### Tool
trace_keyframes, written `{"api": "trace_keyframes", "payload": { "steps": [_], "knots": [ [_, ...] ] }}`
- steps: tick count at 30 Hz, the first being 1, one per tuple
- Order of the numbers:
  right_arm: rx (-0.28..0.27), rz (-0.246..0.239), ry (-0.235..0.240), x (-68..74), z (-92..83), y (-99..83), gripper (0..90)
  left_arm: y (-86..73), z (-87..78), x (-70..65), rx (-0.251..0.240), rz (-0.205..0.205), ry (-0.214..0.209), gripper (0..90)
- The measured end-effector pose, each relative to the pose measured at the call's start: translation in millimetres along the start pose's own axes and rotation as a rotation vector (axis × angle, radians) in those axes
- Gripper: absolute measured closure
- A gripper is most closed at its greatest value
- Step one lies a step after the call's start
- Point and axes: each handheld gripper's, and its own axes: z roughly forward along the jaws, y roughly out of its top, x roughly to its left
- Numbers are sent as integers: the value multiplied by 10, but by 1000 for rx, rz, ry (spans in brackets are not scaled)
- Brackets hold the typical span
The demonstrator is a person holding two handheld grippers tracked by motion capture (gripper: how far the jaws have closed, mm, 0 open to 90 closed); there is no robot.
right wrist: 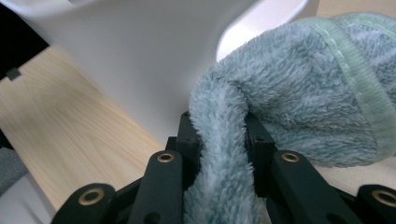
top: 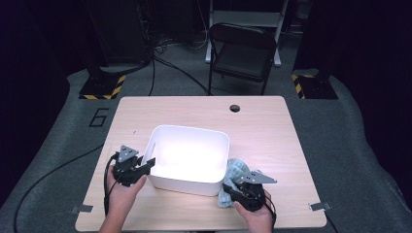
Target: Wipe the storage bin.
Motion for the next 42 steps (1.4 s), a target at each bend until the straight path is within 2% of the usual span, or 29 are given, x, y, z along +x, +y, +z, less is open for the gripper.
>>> {"api": "trace_keyframes", "payload": {
  "steps": [8, 16, 17, 23, 29, 31, 34, 36, 42],
  "knots": [
    [-78, -59, 1, 156, -291, 178, 718, -5, 15, -43, -3, -7, -17, 551],
    [-79, -52, -1, 157, -300, 130, 717, -11, 18, -47, -7, -11, -31, 512],
    [-78, -48, 2, 162, -284, 106, 717, -12, 19, -51, -7, -11, -29, 511],
    [3, -40, -18, 175, -118, -67, 718, -9, 17, -73, 3, 5, -13, 523],
    [46, 4, -10, 76, 18, -158, 718, -10, 13, -77, 8, 7, -11, 531],
    [61, 5, -12, 41, 70, -192, 719, -12, 7, -86, 11, 8, -5, 533],
    [98, 35, -8, -23, 160, -248, 720, -25, 2, -105, 2, 4, 8, 532],
    [93, 55, -4, -58, 182, -263, 720, -29, -13, -109, 8, 2, 3, 528],
    [80, 55, -21, -105, 195, -247, 720, -50, -75, -92, 23, -11, -28, 525]
  ]
}}
